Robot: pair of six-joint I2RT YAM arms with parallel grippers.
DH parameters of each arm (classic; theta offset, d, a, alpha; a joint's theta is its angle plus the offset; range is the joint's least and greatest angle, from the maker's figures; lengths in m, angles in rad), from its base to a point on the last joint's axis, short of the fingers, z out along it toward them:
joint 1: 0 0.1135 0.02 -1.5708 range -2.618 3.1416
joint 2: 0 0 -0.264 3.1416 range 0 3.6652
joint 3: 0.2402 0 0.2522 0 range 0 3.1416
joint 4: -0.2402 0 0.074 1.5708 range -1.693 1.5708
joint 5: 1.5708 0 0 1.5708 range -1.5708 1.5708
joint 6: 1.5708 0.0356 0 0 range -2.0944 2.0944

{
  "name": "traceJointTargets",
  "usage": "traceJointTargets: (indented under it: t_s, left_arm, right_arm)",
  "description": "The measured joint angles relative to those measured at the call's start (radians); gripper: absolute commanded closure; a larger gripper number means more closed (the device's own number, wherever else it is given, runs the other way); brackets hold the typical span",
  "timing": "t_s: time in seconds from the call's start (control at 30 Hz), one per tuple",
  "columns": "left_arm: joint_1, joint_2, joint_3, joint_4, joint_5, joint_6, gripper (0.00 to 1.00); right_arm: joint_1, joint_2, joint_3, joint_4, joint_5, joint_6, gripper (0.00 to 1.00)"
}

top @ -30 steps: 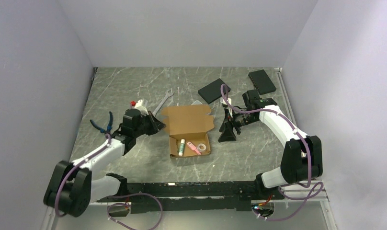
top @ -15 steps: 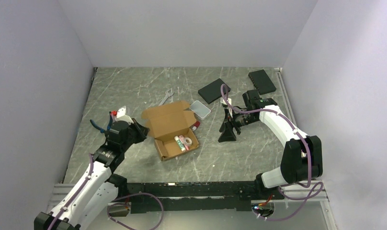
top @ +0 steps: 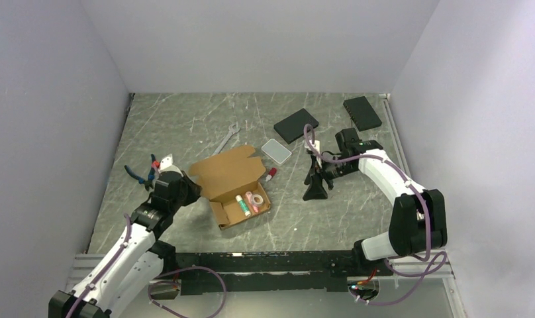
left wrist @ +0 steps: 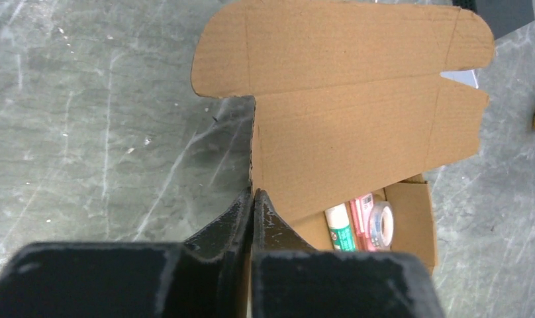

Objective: Fold the paper box

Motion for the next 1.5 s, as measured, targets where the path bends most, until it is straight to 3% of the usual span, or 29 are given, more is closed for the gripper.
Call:
traceJointTargets:
  t_s: [0.13,0.23,0.37,0.47,0.6,0.73,0.97,1.2,1.5]
  left_arm:
    - [0.0,-0.019,-0.014,-0.019,-0.014,-0.025,0.53]
    - [0.0,-0.038,-0.015,-0.055,-0.017,-0.048,0.33]
    - [0.0,-0.103,-0.015,-0.095,-0.017,-0.063,0.2]
    - [0.0,-0.175,-0.002,-0.156,-0.018,-0.07,0.14]
    - [0.0,-0.26,0.07,-0.248,-0.015,-0.062,0.08]
    - [0.0,-0.298,0.203,-0.291,0.01,-0.014,0.09]
    - [0.0,-0.162,0.433,-0.34,0.02,0.21,0.06]
    - [0.0,-0.07,0.451,-0.418,-0.014,0.349,0.06]
    - [0.0,-0.163,0.448,-0.433,-0.026,0.388,0.06]
  right_arm:
    - [0.032,-0.046,-0.058,0.009,0.032,-0.164,0.02]
    - [0.08,-0.094,-0.096,-0.001,0.08,-0.37,0.0]
    - [0.117,-0.118,-0.106,-0.003,0.141,-0.589,0.01]
    - [0.141,-0.051,-0.052,-0.015,0.187,-0.694,0.01]
    - [0.196,0.121,0.086,-0.008,0.279,-0.776,0.02]
    - [0.23,0.27,0.219,-0.014,0.341,-0.811,0.12]
    - [0.293,0.512,0.49,-0.033,0.387,-0.807,0.26]
    - [0.33,0.642,0.585,-0.055,0.415,-0.777,0.38]
    - [0.354,0.703,0.621,-0.061,0.444,-0.725,0.5]
